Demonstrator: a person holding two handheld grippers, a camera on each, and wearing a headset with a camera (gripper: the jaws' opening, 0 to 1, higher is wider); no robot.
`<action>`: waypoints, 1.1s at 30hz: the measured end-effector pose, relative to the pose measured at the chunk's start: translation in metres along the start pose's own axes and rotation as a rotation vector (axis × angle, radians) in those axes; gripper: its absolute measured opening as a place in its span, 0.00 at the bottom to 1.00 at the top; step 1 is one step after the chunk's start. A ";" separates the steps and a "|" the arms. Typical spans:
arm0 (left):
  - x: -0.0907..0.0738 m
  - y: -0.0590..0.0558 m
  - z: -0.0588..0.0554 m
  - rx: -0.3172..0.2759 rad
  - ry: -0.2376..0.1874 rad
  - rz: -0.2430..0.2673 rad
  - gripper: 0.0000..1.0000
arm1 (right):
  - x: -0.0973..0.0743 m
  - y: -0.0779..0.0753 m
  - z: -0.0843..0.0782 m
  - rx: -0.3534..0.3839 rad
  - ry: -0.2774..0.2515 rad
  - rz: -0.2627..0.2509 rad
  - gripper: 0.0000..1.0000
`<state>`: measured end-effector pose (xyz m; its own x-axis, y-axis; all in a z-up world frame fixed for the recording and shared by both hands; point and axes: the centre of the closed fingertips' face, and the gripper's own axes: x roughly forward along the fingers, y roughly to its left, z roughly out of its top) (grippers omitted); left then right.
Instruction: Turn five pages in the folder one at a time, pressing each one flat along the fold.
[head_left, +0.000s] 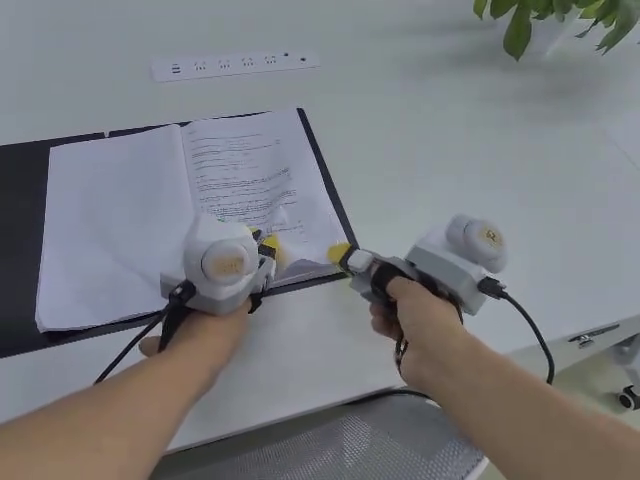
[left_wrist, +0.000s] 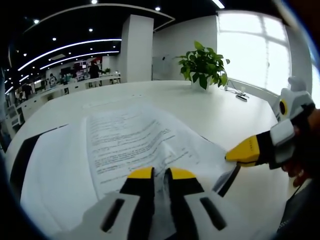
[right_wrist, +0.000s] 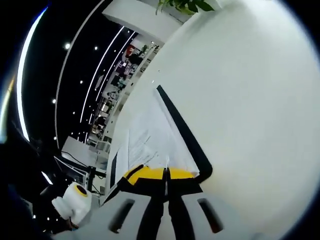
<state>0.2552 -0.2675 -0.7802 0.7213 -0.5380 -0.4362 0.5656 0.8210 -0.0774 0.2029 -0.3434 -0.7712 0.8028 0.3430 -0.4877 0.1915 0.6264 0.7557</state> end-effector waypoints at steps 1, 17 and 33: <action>0.000 -0.001 0.000 -0.007 0.003 -0.006 0.11 | -0.001 0.000 0.001 -0.005 -0.003 -0.005 0.00; -0.083 0.050 0.012 -0.002 0.054 0.013 0.31 | -0.029 0.087 0.023 -0.195 -0.101 0.125 0.00; -0.200 0.131 0.027 -0.001 -0.048 0.157 0.35 | -0.002 0.206 -0.060 -0.409 -0.002 0.311 0.00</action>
<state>0.1961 -0.0577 -0.6785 0.8190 -0.4117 -0.3996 0.4444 0.8958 -0.0121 0.2070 -0.1734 -0.6410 0.7875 0.5561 -0.2659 -0.2934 0.7175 0.6317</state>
